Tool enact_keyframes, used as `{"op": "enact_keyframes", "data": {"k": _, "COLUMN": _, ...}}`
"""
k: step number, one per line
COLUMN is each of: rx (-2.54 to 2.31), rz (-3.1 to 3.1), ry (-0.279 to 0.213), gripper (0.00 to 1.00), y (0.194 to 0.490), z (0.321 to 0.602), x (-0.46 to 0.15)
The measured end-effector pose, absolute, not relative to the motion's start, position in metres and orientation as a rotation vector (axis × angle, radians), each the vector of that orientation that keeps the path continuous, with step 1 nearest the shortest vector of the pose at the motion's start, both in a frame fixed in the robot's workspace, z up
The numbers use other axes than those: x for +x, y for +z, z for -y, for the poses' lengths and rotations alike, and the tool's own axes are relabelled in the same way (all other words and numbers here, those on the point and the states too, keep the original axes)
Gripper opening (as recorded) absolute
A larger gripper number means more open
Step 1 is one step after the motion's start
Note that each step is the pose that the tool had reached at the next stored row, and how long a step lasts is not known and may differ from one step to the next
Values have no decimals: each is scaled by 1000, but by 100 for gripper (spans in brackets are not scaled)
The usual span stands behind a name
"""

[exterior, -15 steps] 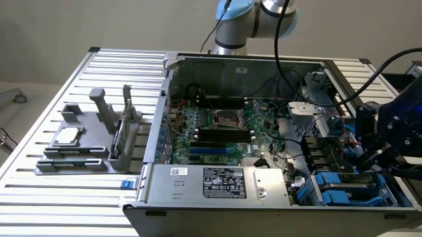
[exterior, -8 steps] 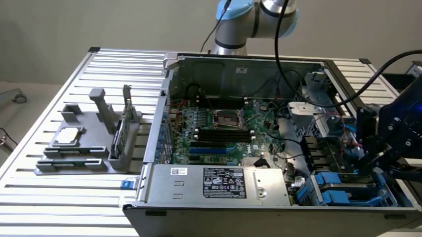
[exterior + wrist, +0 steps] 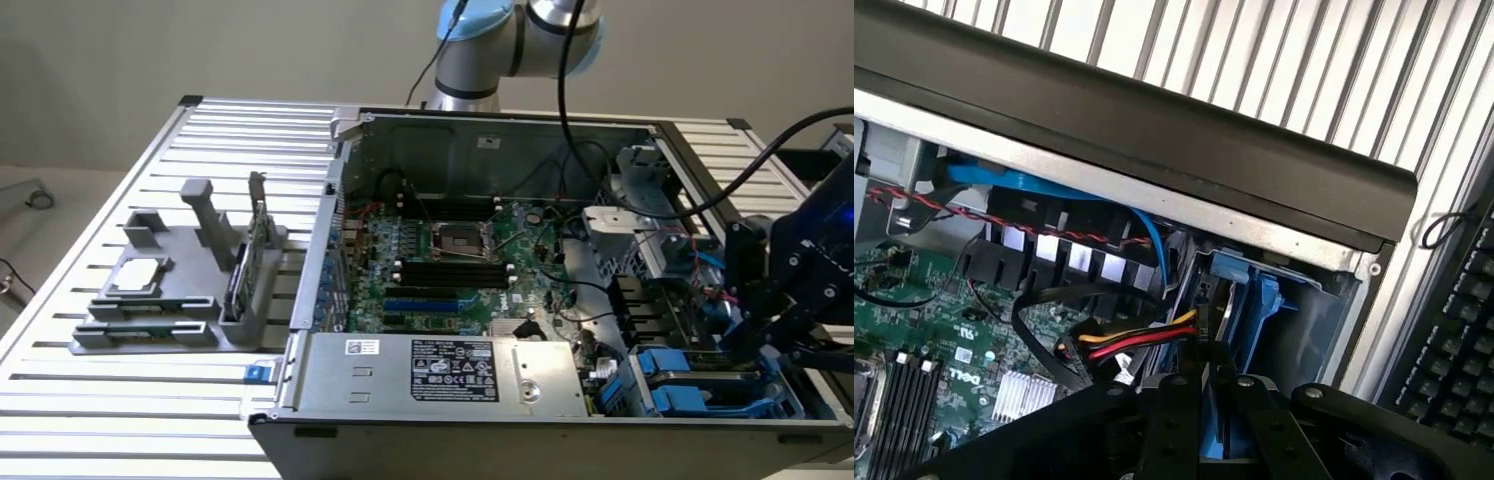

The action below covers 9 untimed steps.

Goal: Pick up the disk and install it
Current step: 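Insert the first disk wire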

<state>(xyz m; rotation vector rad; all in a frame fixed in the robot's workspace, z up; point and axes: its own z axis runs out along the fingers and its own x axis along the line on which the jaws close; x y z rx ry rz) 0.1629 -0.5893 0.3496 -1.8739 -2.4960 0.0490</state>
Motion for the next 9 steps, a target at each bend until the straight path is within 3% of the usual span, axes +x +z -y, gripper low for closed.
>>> {"op": "enact_keyframes", "data": {"k": 9, "rx": -1977, "rz": 2409, "ry": 54, "gripper": 16, "y": 351, "z": 589, "x": 163}}
